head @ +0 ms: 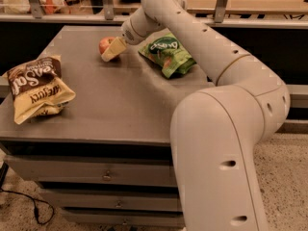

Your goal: Move apple near brown chip bag

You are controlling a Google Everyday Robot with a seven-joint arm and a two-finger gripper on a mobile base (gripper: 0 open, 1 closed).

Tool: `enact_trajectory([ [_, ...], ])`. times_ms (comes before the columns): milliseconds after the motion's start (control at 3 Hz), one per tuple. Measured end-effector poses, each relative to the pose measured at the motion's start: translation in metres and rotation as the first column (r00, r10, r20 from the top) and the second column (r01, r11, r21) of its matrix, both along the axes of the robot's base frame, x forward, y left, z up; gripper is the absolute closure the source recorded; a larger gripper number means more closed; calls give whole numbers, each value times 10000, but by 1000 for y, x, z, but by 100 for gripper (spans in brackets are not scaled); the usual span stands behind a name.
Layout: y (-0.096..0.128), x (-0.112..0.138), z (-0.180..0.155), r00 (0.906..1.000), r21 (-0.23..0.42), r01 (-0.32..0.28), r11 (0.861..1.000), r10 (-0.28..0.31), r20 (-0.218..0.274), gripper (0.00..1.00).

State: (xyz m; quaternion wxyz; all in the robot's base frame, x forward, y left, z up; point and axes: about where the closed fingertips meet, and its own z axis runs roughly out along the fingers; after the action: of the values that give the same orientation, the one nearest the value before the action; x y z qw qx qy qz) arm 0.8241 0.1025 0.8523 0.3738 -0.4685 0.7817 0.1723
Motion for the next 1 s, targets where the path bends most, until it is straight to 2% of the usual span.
enact_trajectory([
  [667,0,-8,-1,9950,-182,-991,9949,993,124,63],
  [1000,5,-25,8,9832,-13,-1816,9834,1816,196,87],
])
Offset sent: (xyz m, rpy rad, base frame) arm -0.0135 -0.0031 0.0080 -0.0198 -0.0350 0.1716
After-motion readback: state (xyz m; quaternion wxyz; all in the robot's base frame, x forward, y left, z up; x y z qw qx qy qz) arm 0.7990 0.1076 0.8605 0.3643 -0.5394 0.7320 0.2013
